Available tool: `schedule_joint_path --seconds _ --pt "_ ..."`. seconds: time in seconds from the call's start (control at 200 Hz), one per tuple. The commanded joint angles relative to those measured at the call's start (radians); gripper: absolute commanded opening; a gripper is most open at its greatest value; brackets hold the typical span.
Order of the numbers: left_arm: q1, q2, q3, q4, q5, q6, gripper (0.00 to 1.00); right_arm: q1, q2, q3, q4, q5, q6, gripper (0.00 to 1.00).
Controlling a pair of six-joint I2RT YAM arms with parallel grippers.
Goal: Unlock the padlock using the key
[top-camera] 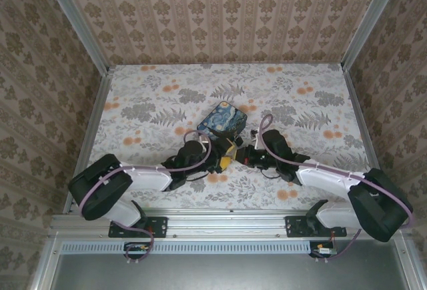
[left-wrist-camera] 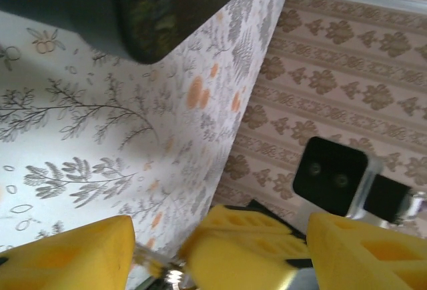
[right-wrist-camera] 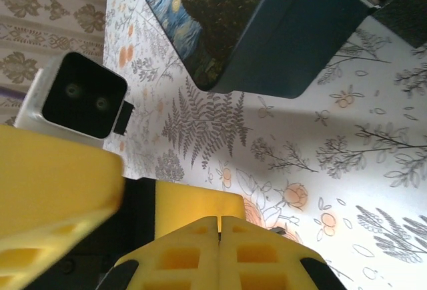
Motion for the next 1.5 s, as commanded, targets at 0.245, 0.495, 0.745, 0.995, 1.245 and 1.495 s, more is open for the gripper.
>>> schedule_joint_path --seconds 0.245,0.495,0.745,0.995,1.245,1.495 --pt "0.070 -0.173 -0.003 -0.292 -0.035 0.011 0.78 0.035 0.016 0.087 0.091 0.026 0.016 0.00" --pt "0.115 -0.223 0.022 -0.346 0.001 0.033 0.81 0.064 0.088 0.155 0.161 0.021 0.016 0.00" --pt "0.116 -0.196 0.022 -0.287 0.011 0.008 0.81 0.101 0.183 0.206 0.206 0.002 0.026 0.00" --pt "0.137 -0.213 0.000 -0.217 0.009 -0.017 0.71 0.113 0.214 0.181 0.235 -0.019 0.043 0.00" --pt "0.155 -0.219 -0.018 -0.207 0.010 -0.023 0.66 0.113 0.200 0.179 0.219 -0.014 0.038 0.00" --pt "0.163 -0.245 -0.030 -0.209 0.002 -0.010 0.62 0.113 0.202 0.169 0.240 -0.023 0.034 0.00"
